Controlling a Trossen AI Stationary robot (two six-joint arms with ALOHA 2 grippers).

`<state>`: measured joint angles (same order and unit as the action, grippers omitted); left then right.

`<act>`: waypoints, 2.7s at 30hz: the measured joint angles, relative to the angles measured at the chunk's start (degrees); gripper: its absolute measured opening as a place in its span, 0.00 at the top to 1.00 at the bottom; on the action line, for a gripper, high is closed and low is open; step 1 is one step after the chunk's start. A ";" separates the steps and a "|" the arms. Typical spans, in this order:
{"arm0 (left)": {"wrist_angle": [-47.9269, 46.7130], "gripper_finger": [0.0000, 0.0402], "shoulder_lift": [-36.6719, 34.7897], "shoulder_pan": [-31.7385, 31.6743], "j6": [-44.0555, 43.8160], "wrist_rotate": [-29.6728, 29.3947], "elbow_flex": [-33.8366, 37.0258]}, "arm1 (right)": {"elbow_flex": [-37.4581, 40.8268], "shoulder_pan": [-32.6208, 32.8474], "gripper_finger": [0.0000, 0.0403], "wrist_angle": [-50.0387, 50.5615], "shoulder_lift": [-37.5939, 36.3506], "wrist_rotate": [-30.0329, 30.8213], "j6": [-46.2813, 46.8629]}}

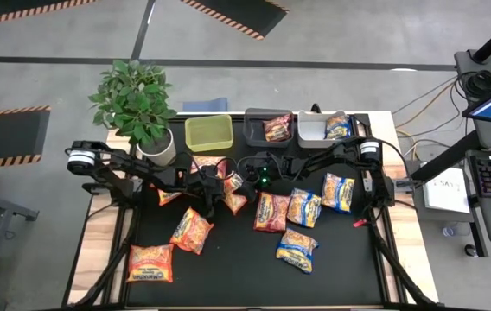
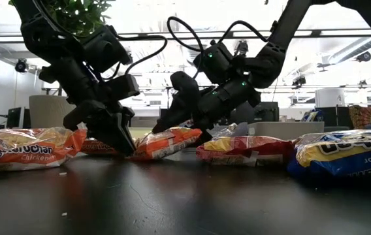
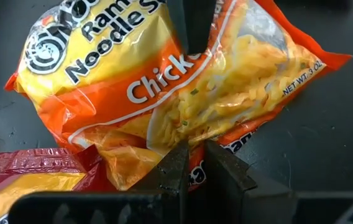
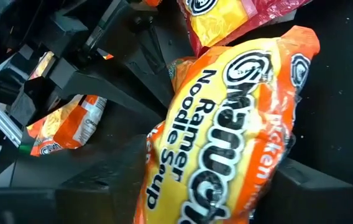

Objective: Sort Maruchan noodles
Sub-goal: Put the orange noodle pack into the yellow bin

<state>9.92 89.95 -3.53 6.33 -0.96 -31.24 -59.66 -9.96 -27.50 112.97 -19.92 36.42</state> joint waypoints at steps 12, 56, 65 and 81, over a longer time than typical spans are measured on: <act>-2.43 0.91 -6.10 -0.02 0.56 -0.23 0.12 | 0.22 -0.60 0.76 0.99 -1.30 -1.93 -1.50; 15.33 0.34 -11.36 -1.02 -7.92 -4.52 -0.01 | 10.32 4.85 0.80 1.08 -18.71 14.03 -32.55; 15.89 0.37 -8.97 -1.09 -8.68 -4.36 -0.03 | 10.32 4.86 0.81 1.01 -18.71 14.04 -32.58; 15.68 0.79 -8.98 -1.07 -8.13 -4.30 -0.02 | 10.32 4.83 0.71 0.98 -18.71 14.25 -32.52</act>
<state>25.61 80.97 -4.60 -1.80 -5.26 -31.26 -49.34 -5.13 -26.52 94.26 -5.67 3.90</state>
